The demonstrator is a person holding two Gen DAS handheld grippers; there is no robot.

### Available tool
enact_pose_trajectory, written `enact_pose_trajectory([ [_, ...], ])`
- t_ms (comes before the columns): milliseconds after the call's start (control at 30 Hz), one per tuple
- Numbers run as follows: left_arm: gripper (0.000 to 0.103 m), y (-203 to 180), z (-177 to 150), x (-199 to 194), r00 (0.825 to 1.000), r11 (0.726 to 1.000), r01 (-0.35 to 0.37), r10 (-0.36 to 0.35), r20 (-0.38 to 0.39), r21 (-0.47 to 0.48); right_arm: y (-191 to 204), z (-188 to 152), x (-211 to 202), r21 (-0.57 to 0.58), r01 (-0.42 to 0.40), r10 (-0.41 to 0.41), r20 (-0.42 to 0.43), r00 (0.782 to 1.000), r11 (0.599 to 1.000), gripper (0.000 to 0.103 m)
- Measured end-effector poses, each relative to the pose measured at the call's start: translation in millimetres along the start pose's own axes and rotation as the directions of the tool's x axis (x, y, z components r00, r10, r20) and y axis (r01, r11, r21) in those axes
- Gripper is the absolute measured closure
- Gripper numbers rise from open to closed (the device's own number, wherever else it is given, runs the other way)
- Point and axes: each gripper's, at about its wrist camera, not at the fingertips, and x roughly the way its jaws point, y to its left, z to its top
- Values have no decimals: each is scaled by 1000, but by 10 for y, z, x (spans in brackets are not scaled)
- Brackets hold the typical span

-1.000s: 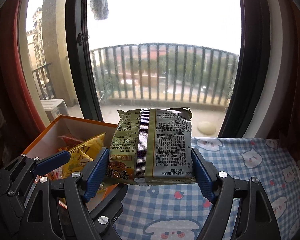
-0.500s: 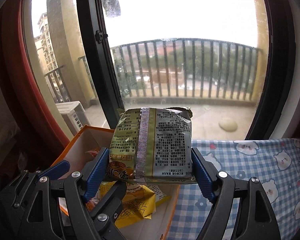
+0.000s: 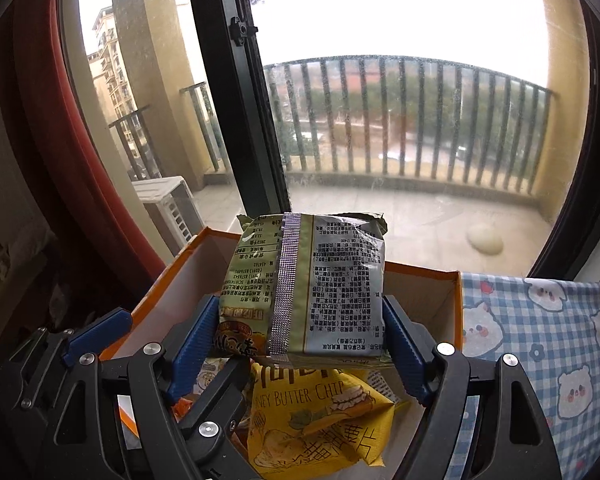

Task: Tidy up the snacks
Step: 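Lower the packet into the box and open the right tool, then withdraw both tools from the box back over the table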

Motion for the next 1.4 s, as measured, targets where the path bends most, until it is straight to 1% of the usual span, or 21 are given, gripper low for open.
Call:
enact_pose_trajectory([
  [100,15,45,-8,54,999,1000,-21,21,-28,7,30,3,123,-2,-23,23,-33,999,1000,22],
  [167,15,62,-35,69,998,999,-32,34,-49,34,76,-12,204,-17,-36,35,-53,998,999,22],
  [267,15,123,-82,85,996,998,-16,21,-82,64,175,-37,275,-58,-56,52,-63,997,997,23],
  [300,15,151,-91,90,996,998,-15,21,-89,68,202,-37,297,-66,-65,60,-69,996,996,25],
  [400,15,189,-75,28,996,997,-58,61,-68,54,257,-26,350,-44,-95,91,-85,992,994,25],
  [500,15,206,-48,11,996,999,-44,46,-72,24,260,4,339,-29,-110,107,-85,991,993,25],
  [600,15,158,-44,26,996,999,-32,35,-77,29,211,-8,314,-27,-96,94,-81,992,995,25],
  [733,15,79,-67,68,997,998,-24,28,-75,61,133,-56,336,-7,-90,89,-108,990,996,24],
  [800,15,36,-78,74,998,997,-3,8,-70,76,92,-64,337,-5,-91,90,-128,988,996,24],
  [900,15,-34,-61,84,995,996,66,-60,-82,65,-15,-77,269,8,-83,83,-143,986,997,22],
  [967,15,-89,-46,72,990,992,111,-106,-92,52,-90,-77,188,12,-65,66,-136,988,998,20],
  [1033,14,-153,-40,43,987,989,139,-134,-90,48,-147,-78,90,6,-40,41,-118,992,999,16],
  [1133,14,-274,-47,-5,984,985,162,-157,-87,63,-231,-84,-47,-6,-5,5,-95,996,1000,9],
  [1200,14,-334,-61,-35,982,982,175,-169,-85,66,-296,-100,-123,-3,3,-3,-92,996,1000,9],
  [1333,14,-497,-78,-109,977,978,201,-196,-78,51,-501,-141,-236,40,4,0,-107,994,999,6],
  [1400,13,-611,-101,-150,976,976,209,-205,-77,57,-600,-171,-312,40,19,-15,-102,995,999,6],
])
